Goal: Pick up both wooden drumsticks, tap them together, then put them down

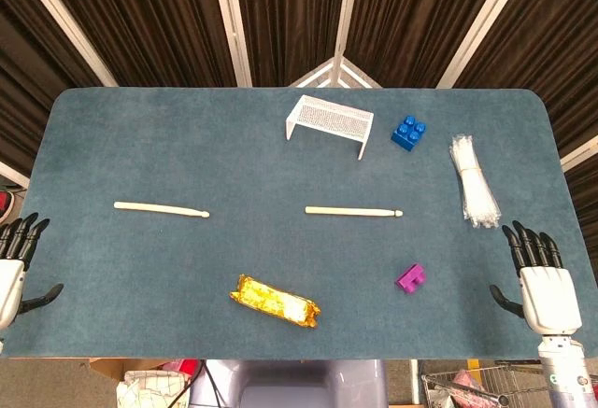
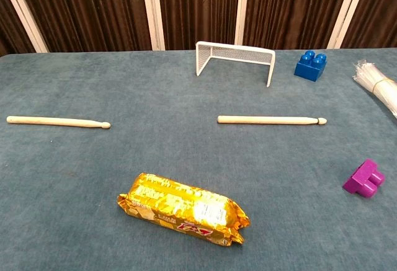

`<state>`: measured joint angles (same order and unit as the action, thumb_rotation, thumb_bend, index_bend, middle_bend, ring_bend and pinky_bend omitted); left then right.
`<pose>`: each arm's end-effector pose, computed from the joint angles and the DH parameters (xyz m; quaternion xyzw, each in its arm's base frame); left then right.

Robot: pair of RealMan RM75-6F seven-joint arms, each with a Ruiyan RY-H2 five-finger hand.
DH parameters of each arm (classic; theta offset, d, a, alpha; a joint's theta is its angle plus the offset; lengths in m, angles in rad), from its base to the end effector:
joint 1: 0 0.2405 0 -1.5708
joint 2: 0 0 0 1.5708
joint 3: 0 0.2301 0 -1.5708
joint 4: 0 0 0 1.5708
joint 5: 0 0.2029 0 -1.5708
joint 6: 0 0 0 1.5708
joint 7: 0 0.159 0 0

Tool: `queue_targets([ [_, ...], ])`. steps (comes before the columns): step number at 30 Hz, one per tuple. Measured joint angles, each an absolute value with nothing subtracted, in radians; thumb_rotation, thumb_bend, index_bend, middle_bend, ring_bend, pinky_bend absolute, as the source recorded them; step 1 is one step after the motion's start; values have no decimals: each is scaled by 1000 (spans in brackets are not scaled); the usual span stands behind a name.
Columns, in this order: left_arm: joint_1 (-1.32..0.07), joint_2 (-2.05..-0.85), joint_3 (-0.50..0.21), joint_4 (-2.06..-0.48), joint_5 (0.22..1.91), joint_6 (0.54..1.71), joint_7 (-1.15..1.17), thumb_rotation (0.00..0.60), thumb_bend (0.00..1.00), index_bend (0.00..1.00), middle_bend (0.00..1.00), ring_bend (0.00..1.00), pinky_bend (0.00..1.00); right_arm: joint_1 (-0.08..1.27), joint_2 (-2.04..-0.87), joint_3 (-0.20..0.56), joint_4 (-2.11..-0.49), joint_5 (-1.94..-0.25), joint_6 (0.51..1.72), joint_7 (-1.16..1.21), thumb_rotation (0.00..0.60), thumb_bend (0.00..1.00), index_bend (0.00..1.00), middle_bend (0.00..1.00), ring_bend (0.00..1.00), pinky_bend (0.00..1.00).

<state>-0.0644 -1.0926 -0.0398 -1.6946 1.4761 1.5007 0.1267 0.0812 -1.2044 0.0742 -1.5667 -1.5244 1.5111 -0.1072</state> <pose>-0.2784 0.1846 0.1566 -0.5975 -0.3767 -0.3592 0.6099 -0.2791 -0.1971 0.1391 0.6019 -0.3502 0.3872 0.6043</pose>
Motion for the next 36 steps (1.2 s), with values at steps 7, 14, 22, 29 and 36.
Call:
queue_targets([
  [7,-68,-1100,-39,-1698,1470,1491,147,600,272,0,0,0,20,83,-1193,76,-1573,-1514,1501,-98,600,254,28,64,104,86],
  [14,-68,-1101,-41,-1701,1477,1501,144,600,272,0,0,0,20,87,-1192,77,-1581,-1510,1492,-100,600,253,28,64,104,86],
  [22,-74,-1104,-49,-1698,1462,1490,139,600,272,0,0,0,20,85,-1192,69,-1584,-1514,1491,-102,600,254,28,64,104,86],
  [29,-73,-1106,-45,-1704,1473,1497,152,600,272,0,0,0,20,84,-1191,70,-1582,-1517,1497,-94,600,254,28,64,103,86],
  [36,-71,-1108,-42,-1710,1487,1507,156,600,272,0,0,0,20,91,-1194,68,-1592,-1530,1494,-94,600,254,28,64,103,87],
])
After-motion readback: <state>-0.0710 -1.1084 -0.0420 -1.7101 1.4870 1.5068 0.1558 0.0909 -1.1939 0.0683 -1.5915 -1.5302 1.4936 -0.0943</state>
